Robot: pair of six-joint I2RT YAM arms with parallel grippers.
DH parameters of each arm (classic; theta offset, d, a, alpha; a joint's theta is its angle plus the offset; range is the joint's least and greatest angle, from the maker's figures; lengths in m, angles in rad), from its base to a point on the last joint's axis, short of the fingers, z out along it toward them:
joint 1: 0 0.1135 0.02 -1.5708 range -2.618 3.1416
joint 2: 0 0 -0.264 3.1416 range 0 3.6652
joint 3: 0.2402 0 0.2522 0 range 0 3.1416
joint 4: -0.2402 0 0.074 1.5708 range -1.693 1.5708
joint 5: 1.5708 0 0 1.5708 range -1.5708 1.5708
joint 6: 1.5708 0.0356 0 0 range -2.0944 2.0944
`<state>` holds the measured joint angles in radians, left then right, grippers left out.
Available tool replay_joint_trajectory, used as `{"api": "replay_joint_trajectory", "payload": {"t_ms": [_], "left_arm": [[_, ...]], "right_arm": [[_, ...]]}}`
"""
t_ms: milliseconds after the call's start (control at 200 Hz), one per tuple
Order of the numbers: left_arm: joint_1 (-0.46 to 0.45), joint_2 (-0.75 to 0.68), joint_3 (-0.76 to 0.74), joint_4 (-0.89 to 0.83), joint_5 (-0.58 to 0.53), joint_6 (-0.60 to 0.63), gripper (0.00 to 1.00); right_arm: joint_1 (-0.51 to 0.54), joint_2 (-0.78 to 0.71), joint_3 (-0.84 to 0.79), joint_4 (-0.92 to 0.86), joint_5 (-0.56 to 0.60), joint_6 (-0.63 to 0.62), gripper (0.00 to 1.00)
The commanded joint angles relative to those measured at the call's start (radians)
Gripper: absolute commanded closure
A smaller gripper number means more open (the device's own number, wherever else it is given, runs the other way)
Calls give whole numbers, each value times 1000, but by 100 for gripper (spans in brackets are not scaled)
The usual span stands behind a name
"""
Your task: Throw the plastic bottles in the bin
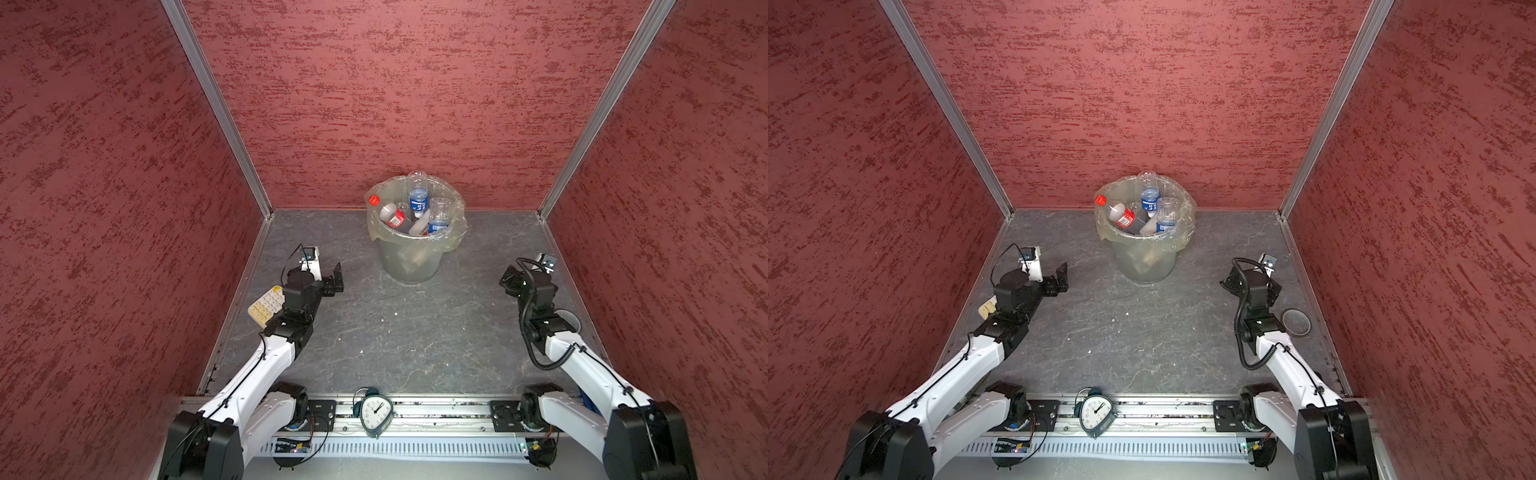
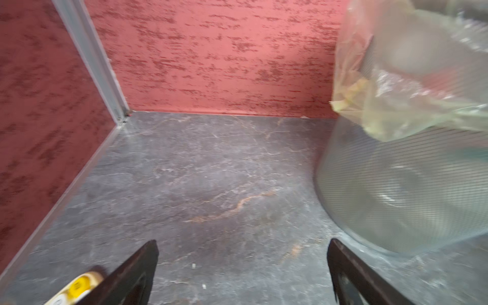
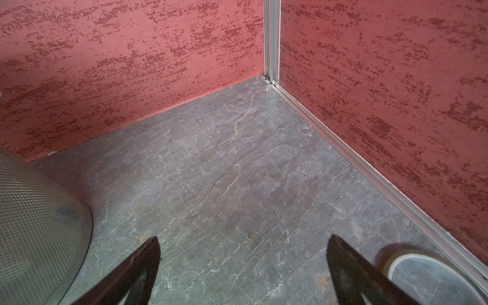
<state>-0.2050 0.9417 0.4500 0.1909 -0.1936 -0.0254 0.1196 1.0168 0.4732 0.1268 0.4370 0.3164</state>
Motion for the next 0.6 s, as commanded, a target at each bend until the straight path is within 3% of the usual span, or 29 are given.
{"api": "replay_joint_trajectory", "payload": {"t_ms": [0,366,591], "left_arm": [[35,-47,-61,90,-10,39,0],[158,-80,-130,160,147,50,0],[230,71,-169,378,278,40,1]], "right_arm": [[-7,-29,-18,69,6,-23,2],[-8,-77,-81,127,-42,-50,2],[-8,-91,-100,164,-98,-60,2]]}}
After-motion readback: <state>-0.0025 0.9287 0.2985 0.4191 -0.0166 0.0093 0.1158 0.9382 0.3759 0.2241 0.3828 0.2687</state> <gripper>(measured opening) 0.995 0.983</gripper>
